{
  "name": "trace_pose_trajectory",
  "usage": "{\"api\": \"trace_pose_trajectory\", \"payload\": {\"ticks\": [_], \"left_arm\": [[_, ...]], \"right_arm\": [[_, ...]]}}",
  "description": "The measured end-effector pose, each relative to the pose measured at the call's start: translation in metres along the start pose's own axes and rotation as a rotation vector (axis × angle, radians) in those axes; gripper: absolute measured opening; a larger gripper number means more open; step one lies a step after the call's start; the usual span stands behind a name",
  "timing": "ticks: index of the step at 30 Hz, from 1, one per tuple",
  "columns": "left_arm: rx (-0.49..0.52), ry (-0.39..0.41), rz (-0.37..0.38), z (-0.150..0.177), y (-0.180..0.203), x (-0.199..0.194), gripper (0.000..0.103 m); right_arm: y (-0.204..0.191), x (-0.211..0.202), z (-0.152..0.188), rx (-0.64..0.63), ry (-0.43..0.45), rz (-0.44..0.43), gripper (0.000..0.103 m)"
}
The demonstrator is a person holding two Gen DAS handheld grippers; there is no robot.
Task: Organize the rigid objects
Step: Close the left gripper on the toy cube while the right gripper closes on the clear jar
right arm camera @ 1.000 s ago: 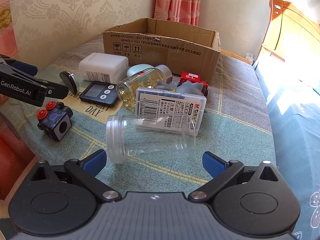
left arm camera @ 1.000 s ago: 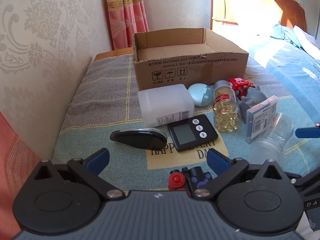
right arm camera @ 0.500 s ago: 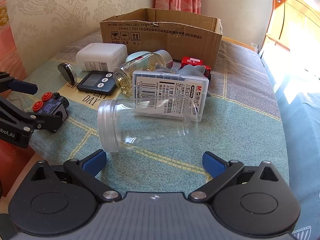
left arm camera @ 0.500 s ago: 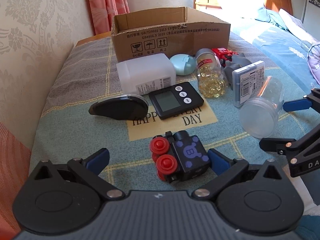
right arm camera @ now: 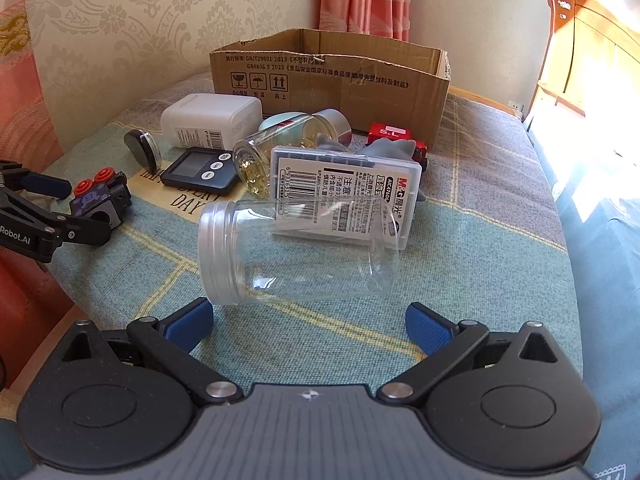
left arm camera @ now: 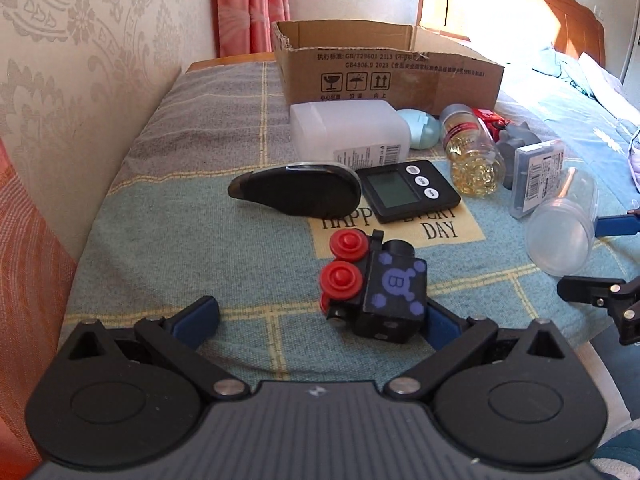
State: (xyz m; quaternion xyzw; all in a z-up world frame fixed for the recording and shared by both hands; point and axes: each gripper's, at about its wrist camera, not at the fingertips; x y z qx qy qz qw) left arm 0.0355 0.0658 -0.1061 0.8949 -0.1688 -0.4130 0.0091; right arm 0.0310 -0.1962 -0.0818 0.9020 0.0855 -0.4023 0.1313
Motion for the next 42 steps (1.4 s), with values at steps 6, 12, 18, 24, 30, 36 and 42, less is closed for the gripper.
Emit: {"api": "trace_pose_trajectory", "payload": {"ticks": [6,12,18,24,30,36,42], "left_arm": [[0.039,0.029,0.001,0.004,0.011,-0.002,0.102],[0.08,0.053,0.059,0.002,0.018,0.0,0.087],[0.105,0.078,0.087,0.002,0.022,-0.001,0.06],[0.099,0.102,0.08,0.004,0.021,-0.001,0.056],[0.096,0.105,0.08,0.004,0.02,-0.001,0.056],[0.091,0.105,0.078,0.002,0.02,0.0,0.056],[0.098,0.111,0.077,0.001,0.02,-0.002,0.056]], "right_arm": [[0.0,-0.002,0.003,0.003,0.022,-0.003,0.103],[0.001,-0.003,0.005,0.002,0.037,-0.008,0.103],[0.001,-0.001,0.005,0.001,0.045,-0.009,0.103],[0.0,-0.001,0.001,-0.002,0.027,-0.005,0.103],[-0.005,-0.009,-0.012,-0.022,0.052,-0.001,0.103],[-0.013,0.0,-0.027,-0.037,0.026,0.018,0.103],[-0.018,0.004,-0.035,-0.043,0.009,0.027,0.103]]}}
Point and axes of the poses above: each gripper's, at about its wrist camera, not at the fingertips, and x roughly the way its jaws point, y to its right, z to its underside, and after that the axes turned 11 degrees about z, right-handed
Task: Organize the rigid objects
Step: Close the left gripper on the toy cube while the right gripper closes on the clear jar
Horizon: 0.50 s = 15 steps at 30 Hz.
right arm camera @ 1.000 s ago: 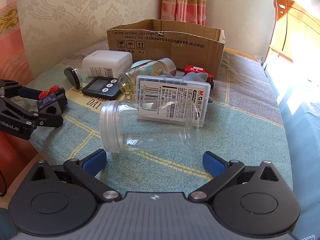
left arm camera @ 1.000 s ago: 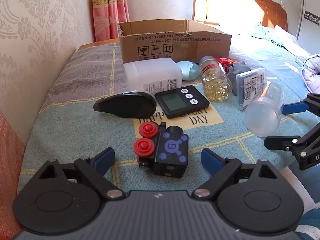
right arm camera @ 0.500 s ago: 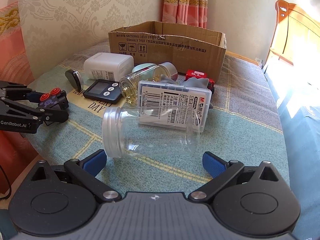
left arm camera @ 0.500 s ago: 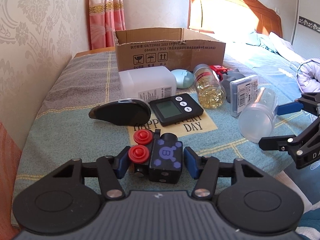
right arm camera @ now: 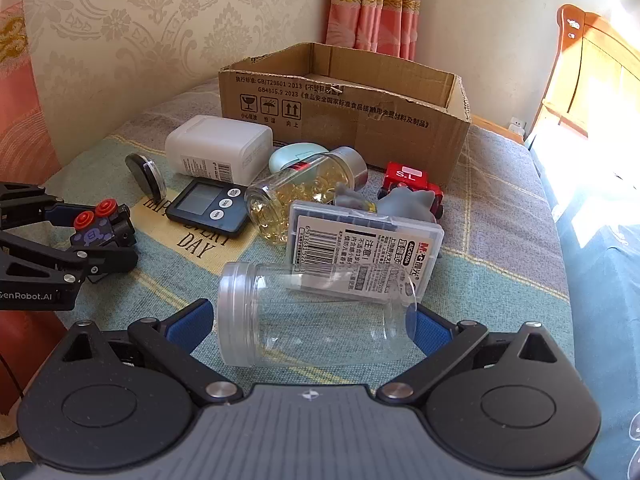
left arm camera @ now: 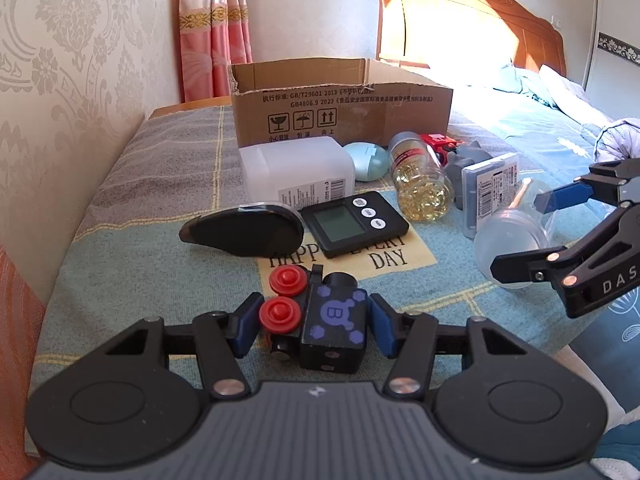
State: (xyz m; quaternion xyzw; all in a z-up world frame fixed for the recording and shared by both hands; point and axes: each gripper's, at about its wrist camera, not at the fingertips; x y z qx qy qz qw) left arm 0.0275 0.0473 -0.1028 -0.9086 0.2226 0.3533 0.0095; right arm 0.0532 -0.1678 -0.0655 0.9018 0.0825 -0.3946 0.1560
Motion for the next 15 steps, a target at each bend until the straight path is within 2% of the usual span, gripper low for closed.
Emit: {"api": "trace_pose_trajectory", "payload": {"ticks": [1,2,6,15], "left_arm": [[0.0,-0.002,-0.001,0.0,0.0,0.001,0.055],[-0.002,-0.008,0.0,-0.001,0.0,0.001,0.051],[-0.009,-0.018,0.003,-0.003,-0.001,0.001,0.05],[-0.019,-0.034,0.014,-0.016,0.001,-0.005,0.049]], "right_arm": [[-0.001,0.0,-0.001,-0.005,-0.001,0.007,0.103],[-0.002,0.0,-0.001,-0.01,-0.003,0.007,0.103],[-0.003,-0.001,-0.005,-0.029,-0.012,0.034,0.095],[0.004,-0.01,-0.012,-0.053,-0.022,0.008,0.094]]}}
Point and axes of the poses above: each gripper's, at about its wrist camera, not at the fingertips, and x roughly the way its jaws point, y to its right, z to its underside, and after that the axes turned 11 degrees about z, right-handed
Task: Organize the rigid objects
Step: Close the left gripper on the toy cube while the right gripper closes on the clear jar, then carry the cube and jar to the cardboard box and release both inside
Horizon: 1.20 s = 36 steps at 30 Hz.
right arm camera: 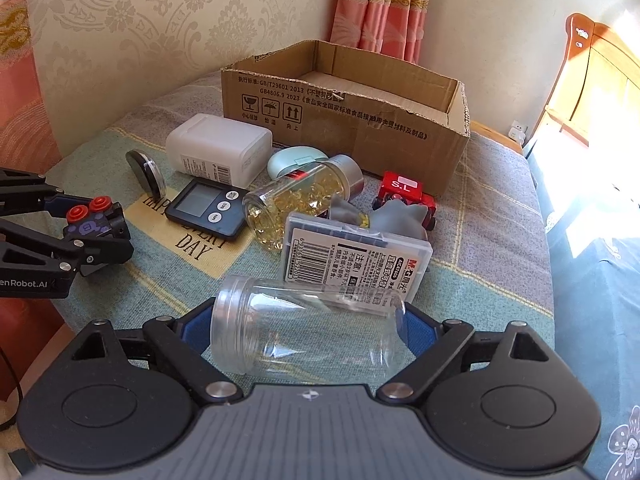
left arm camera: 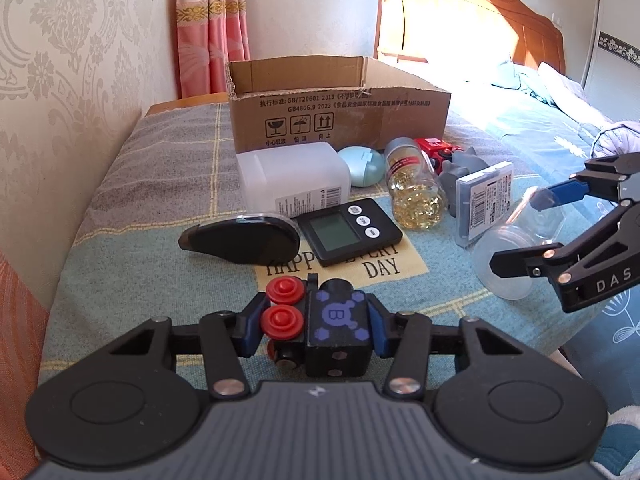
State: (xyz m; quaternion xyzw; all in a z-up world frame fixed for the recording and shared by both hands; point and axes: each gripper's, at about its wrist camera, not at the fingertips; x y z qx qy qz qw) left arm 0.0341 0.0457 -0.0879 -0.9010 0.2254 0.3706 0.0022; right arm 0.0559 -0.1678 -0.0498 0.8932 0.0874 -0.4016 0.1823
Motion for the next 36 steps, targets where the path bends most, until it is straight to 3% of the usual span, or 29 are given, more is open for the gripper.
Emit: {"api": "trace_pose_trajectory", "payload": {"ticks": [9,23,28,36], "left_arm": [[0.014,0.035,-0.015,-0.036,0.01,-0.009,0.049],[0.053,0.177,-0.048,-0.163,0.015,0.023,0.05],[0.066,0.156,-0.067,-0.201,0.005,0.055,0.05],[0.052,0.034,-0.085,-0.241,-0.031,0.122,0.05]], "right_arm": [[0.017,-0.019,-0.018,-0.026,0.038,-0.035,0.094],[0.069,-0.014,-0.105,-0.009,0.183,-0.019,0.094],[0.09,0.012,-0.138,0.036,0.185,-0.027,0.094],[0.103,0.04,-0.166,0.065,0.178,-0.02,0.094]]}}
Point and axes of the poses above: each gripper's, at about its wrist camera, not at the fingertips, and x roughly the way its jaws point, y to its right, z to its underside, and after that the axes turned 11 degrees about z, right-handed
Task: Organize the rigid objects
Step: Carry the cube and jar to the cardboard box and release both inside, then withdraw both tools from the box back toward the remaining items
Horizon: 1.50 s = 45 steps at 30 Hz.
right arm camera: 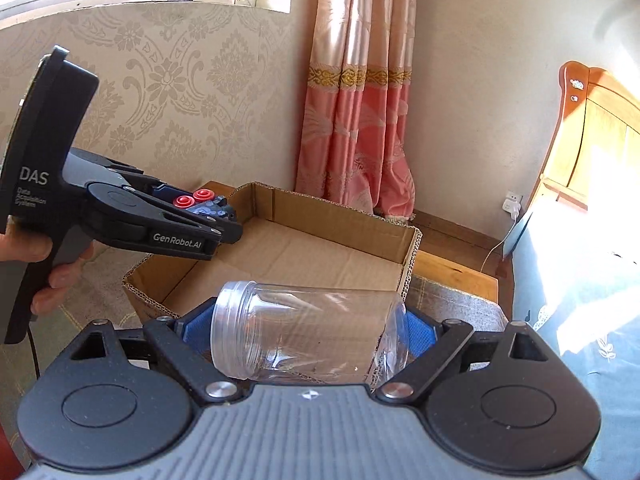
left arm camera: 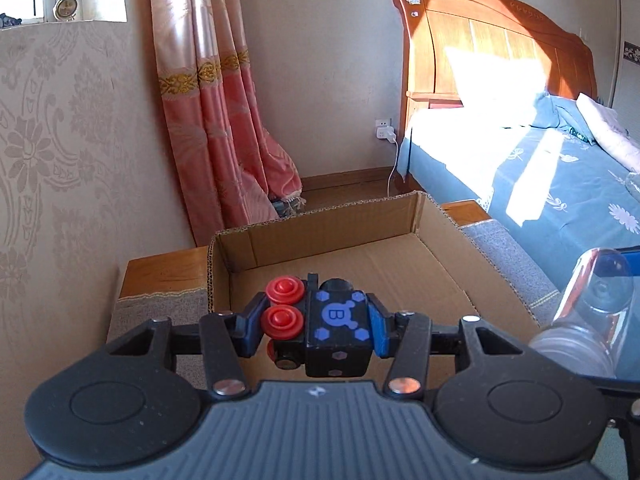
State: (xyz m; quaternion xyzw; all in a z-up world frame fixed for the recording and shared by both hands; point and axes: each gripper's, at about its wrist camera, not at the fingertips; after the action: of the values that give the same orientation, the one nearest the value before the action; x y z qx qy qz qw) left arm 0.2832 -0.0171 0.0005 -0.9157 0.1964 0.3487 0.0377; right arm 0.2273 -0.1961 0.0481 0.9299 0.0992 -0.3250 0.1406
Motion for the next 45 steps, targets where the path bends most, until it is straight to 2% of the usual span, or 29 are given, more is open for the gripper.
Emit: {"api": "trace_pose_trajectory", "payload": {"ticks": [4,5,6,7,15,18,22,24,30,32,36,45], "left_arm": [[0.001,-0.015,-0.057,-0.009,-0.013,0.026,0.052],[-0.002,-0.012,-0.075,-0.011,-0.015,0.03,0.064],[-0.005,-0.009,-0.09,-0.011,-0.017,0.031,0.082],[-0.004,0.009,-0.1,-0.012,-0.018,0.029,0.087],[0.008,0.062,-0.129,0.002,-0.015,-0.016,0.099],[0.019,0.075,-0.178,0.015,-0.007,-0.039,0.1],[-0.001,0.099,-0.2,0.033,-0.001,-0.066,0.102],[-0.028,0.108,-0.193,0.047,0.0,-0.077,0.102],[-0.056,0.073,-0.142,0.078,0.006,-0.089,0.102],[-0.037,0.062,-0.136,0.083,0.009,-0.09,0.102],[-0.028,0.059,-0.139,0.089,0.009,-0.095,0.102],[-0.034,0.058,-0.146,0.103,0.007,-0.108,0.102]], "right_arm": [[0.0,0.009,-0.002,-0.005,-0.015,0.01,0.094],[0.0,0.011,-0.002,-0.006,-0.018,0.012,0.094],[0.0,0.014,-0.003,-0.008,-0.023,0.015,0.094],[-0.001,0.016,-0.004,-0.008,-0.027,0.018,0.094],[-0.006,0.029,-0.011,-0.022,-0.049,0.036,0.094],[-0.007,0.036,-0.014,-0.024,-0.062,0.047,0.094],[-0.006,0.049,-0.019,-0.01,-0.085,0.05,0.094],[-0.005,0.057,-0.024,0.004,-0.096,0.044,0.094],[-0.005,0.084,-0.048,0.032,-0.095,0.072,0.095],[-0.005,0.091,-0.055,0.039,-0.107,0.075,0.101],[-0.007,0.084,-0.053,0.018,-0.1,0.088,0.103],[-0.012,0.046,-0.025,0.031,-0.124,0.096,0.103]]}}
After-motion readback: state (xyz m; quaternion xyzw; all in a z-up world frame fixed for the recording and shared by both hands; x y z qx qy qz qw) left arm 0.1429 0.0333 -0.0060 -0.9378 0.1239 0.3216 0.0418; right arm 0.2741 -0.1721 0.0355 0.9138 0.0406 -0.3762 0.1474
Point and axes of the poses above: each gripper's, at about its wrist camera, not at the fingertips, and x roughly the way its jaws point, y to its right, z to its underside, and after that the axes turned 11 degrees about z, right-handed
